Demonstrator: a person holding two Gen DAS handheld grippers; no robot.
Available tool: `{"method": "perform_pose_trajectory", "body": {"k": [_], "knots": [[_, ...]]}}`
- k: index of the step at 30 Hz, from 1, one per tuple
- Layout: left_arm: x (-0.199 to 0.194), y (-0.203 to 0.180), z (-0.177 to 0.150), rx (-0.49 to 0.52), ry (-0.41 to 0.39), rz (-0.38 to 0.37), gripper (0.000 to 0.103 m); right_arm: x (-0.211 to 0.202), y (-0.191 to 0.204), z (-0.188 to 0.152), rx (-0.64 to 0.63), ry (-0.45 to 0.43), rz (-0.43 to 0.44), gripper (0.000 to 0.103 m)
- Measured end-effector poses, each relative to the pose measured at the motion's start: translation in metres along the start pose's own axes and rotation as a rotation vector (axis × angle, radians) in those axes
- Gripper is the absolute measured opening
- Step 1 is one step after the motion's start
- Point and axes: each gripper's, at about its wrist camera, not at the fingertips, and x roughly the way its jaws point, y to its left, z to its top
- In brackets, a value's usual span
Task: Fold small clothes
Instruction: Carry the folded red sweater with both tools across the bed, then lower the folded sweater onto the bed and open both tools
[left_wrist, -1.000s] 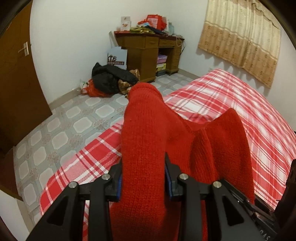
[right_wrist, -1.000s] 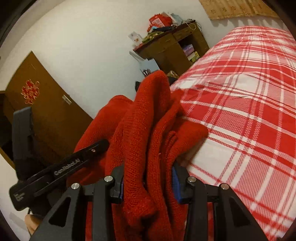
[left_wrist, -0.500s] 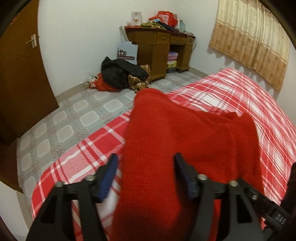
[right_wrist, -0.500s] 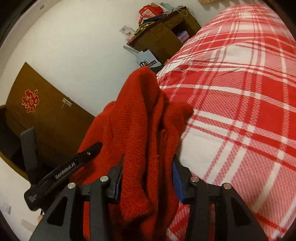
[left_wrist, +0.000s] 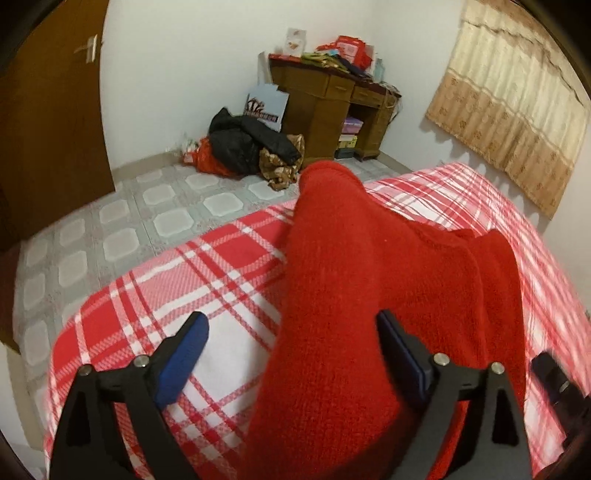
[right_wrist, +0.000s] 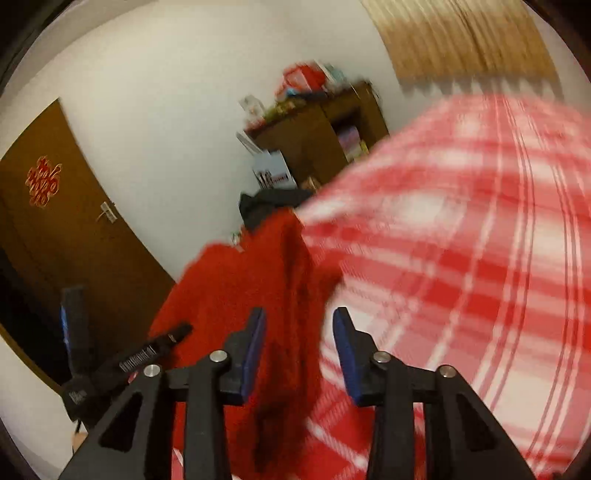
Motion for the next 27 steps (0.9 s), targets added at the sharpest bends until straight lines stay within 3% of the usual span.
{"method": "perform_pose_trajectory", "body": {"k": [3,5,9,14,18,22,27], "knots": [[-0.001,-0.004,0.002,0.012,-0.005,0.021,0.095,0.014,0.026,0.015,-0.107,0.023,0.016,0.038],[-0.008,-0.008,0.001,0.043,-0.027,0.036,0.095,0.036,0.035,0.017,-0.155,0.078,0.002,0.028],[-0.013,0.000,-0.002,0.027,-0.045,0.061,0.103,0.082,0.027,0.013,-0.176,0.160,-0.022,0.023],[0.016,0.012,0.010,-0.052,0.057,0.028,0.103,0.101,0.010,0.016,-0.097,0.233,-0.025,0.023],[0.028,0.006,0.014,-0.051,0.085,0.050,0.103,0.123,0.009,0.025,-0.083,0.256,-0.064,0.023],[0.032,0.003,0.015,-0.043,0.087,0.053,0.103,0.130,0.003,0.030,-0.034,0.258,-0.079,0.023],[0.022,-0.002,0.008,0.030,0.044,0.089,0.103,0.099,0.009,0.018,-0.099,0.239,-0.108,0.026]]}}
